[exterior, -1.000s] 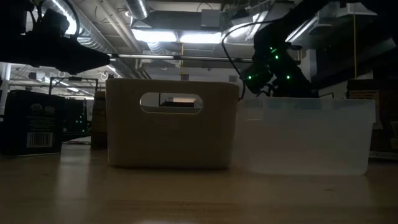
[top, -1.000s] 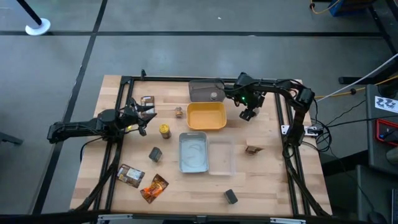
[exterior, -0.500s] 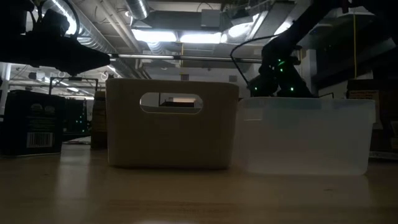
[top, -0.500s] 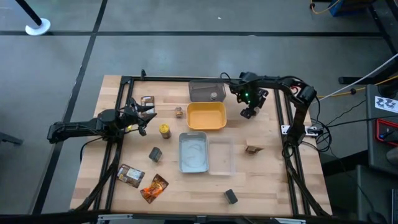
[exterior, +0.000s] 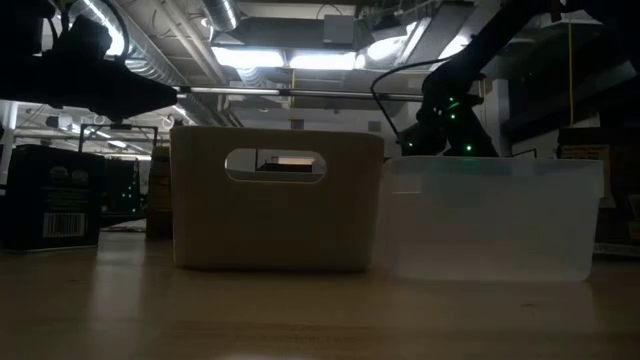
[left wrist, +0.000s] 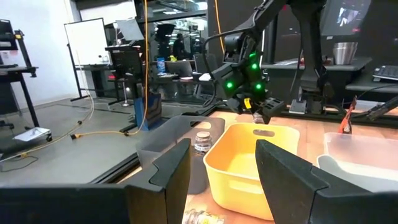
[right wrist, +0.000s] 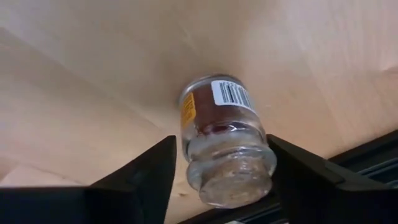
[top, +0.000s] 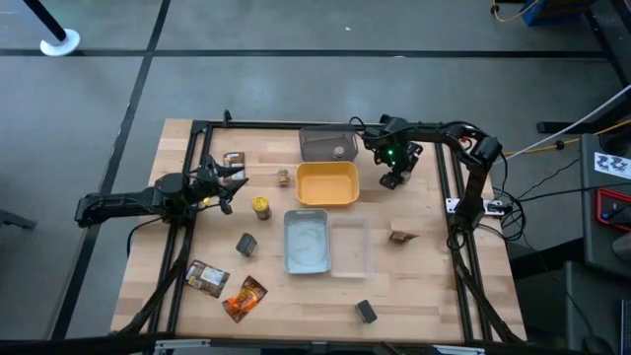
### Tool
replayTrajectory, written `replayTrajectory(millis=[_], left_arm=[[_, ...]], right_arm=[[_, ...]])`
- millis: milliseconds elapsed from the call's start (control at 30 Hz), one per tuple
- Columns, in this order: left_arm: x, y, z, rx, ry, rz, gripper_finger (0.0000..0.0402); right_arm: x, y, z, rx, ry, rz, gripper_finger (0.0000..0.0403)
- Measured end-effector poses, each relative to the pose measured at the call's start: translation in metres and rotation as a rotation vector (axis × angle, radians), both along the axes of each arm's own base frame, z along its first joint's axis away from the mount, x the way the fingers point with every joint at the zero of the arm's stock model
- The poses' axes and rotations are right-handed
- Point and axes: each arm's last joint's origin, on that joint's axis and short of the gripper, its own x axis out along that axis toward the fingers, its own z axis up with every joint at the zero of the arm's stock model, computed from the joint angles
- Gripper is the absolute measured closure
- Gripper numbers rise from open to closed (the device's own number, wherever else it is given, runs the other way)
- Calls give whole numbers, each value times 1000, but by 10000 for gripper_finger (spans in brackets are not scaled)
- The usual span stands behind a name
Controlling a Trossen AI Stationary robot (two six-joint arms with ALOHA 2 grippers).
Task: Sort spices by type
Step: Put the right brown seasoning bottle into the black bin
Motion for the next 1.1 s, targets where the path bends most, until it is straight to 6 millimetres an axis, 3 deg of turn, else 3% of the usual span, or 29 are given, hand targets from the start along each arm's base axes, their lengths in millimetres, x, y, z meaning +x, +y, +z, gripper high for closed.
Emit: replayTrajectory(millis=[133, 433, 733, 967, 1100], left_arm=[[0, 0, 0, 0, 0, 6, 235], [0, 0, 0, 0, 0, 7, 235], [0, 0, 0, 3, 2, 7, 235], [0, 0, 0, 3, 1, 7, 235], [0, 0, 0, 3, 1, 7, 235]], right_arm=[[-1, 1, 1, 14, 8, -2, 218], [2, -1, 13, 45, 15, -20, 221], [22, -14, 78, 13, -40, -23, 221], [46, -32, 143, -184, -308, -26, 221], [60, -43, 162, -310, -483, -23, 221]])
